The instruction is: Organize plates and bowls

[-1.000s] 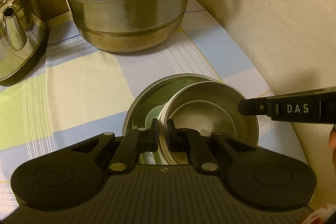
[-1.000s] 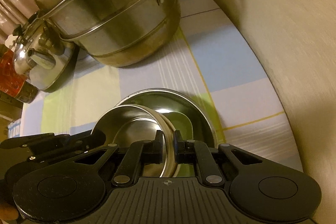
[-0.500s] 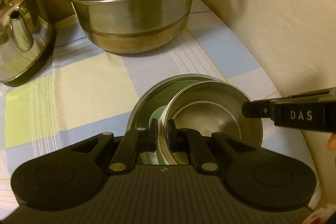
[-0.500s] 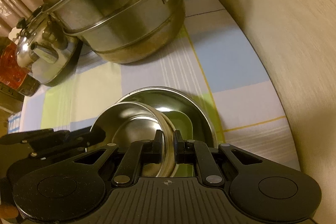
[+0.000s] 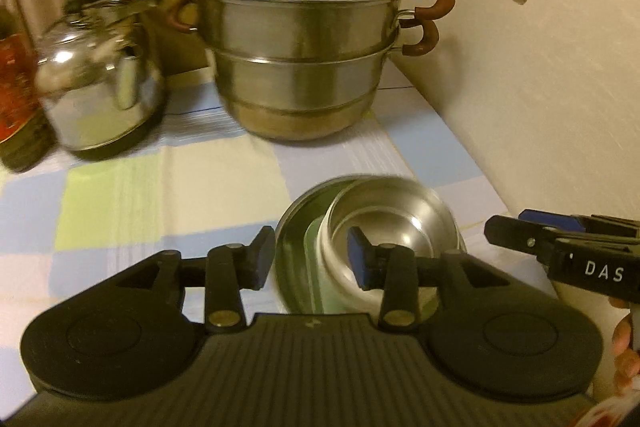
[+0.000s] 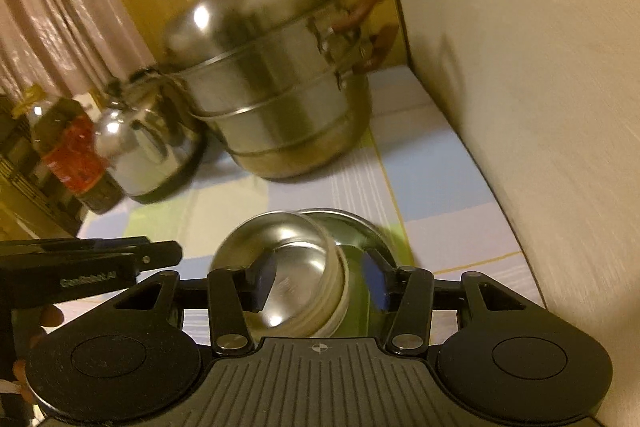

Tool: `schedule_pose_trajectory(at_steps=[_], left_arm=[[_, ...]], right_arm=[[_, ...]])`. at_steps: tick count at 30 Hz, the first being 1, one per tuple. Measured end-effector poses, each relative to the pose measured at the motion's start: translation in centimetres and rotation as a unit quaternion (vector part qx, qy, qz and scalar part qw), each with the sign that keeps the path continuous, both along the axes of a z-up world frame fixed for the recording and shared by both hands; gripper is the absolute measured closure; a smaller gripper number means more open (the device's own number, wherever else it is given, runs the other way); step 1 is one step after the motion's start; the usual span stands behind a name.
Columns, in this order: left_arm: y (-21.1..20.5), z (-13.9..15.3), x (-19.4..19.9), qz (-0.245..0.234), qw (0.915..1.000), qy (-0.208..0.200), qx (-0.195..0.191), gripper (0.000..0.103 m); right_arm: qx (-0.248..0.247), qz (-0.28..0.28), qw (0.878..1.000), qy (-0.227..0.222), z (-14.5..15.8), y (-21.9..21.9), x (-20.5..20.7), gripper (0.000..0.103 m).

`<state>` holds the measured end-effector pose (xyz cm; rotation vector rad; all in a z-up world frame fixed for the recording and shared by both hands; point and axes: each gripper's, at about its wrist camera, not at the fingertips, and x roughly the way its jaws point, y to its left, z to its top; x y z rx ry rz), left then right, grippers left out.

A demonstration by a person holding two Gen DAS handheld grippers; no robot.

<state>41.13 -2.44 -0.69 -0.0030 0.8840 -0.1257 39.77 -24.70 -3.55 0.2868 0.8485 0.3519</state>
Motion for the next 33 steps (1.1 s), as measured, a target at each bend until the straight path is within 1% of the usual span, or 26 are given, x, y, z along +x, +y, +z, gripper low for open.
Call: schedule_pose_trajectory(at_steps=[4, 6, 12, 16, 19, 23, 25, 33], left_arm=[[0.1, 0.4, -4.5, 0.01, 0.9997, -0.014, 0.019, 0.064], [0.0, 0.5, -6.6, 0.008, 0.9996, -0.017, 0.022, 0.06], [0.6, 0.4, -12.1, 0.013, 0.9999, -0.002, 0.008, 0.06], [1.5, 0.2, -15.1, 0.019, 0.9998, 0.011, -0.001, 0.06], [1.8, 0.3, -17.5, 0.014, 0.9998, 0.013, 0.004, 0.06], [2.2, 0.3, -20.3, 0.0, 0.9998, 0.017, 0.005, 0.061], [2.4, 0.3, -21.7, -0.007, 0.9998, 0.019, 0.005, 0.061], [3.5, 0.4, -27.0, -0.027, 0.9995, 0.018, 0.002, 0.06]], right_arm=[[0.004, 0.01, 1.0, -0.007, -0.1, -0.1, -3.2, 0.054], [0.003, 0.019, 1.0, -0.007, -0.3, 0.1, -4.7, 0.054], [0.004, 0.037, 0.999, -0.016, -0.2, 0.2, -9.6, 0.054], [0.001, 0.034, 0.999, 0.005, -0.3, 0.6, -12.6, 0.054], [0.002, 0.027, 0.999, 0.022, -0.3, 1.2, -14.7, 0.054], [-0.017, 0.022, 0.999, 0.043, -0.2, 2.5, -17.6, 0.054], [-0.025, 0.018, 0.998, 0.046, -0.1, 3.2, -19.2, 0.054], [-0.024, 0.006, 0.999, 0.047, 0.7, 4.9, -25.3, 0.054]])
